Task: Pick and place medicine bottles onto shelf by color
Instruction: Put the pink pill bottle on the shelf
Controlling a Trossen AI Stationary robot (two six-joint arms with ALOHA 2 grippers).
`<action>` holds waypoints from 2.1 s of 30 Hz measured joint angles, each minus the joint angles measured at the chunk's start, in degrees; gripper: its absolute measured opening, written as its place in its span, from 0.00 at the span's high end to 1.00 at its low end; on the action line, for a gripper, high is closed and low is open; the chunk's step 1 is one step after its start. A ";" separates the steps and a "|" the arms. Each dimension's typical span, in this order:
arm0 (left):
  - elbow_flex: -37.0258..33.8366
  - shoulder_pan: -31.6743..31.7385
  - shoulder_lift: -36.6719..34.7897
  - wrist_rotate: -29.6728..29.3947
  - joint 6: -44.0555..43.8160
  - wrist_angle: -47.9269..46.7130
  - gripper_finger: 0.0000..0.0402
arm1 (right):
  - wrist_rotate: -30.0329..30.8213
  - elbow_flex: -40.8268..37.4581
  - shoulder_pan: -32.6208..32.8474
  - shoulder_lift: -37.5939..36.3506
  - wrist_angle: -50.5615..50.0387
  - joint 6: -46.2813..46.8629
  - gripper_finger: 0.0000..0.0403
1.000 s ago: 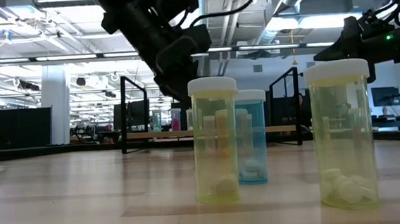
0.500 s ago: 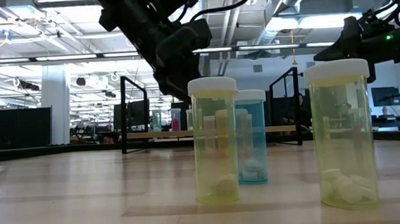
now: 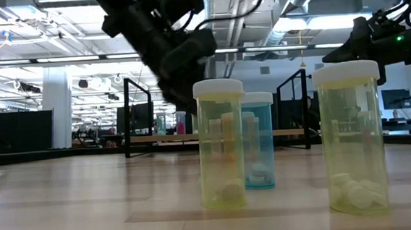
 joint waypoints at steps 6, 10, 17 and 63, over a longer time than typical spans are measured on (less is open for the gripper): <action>0.22 -0.02 2.19 -0.40 0.94 2.38 0.37 | -0.01 -0.02 -0.01 -0.03 -0.03 0.01 0.38; 0.13 -0.01 3.77 -0.42 2.44 3.26 0.37 | -0.01 0.00 0.01 -0.08 -0.01 0.01 0.38; 0.11 0.02 3.85 -1.50 3.37 3.00 0.37 | 0.00 0.00 -0.01 -0.07 -0.02 0.01 0.38; 0.19 16.79 -11.21 -2.11 2.38 -16.51 0.72 | 0.00 0.00 0.01 -0.05 -0.02 0.01 0.38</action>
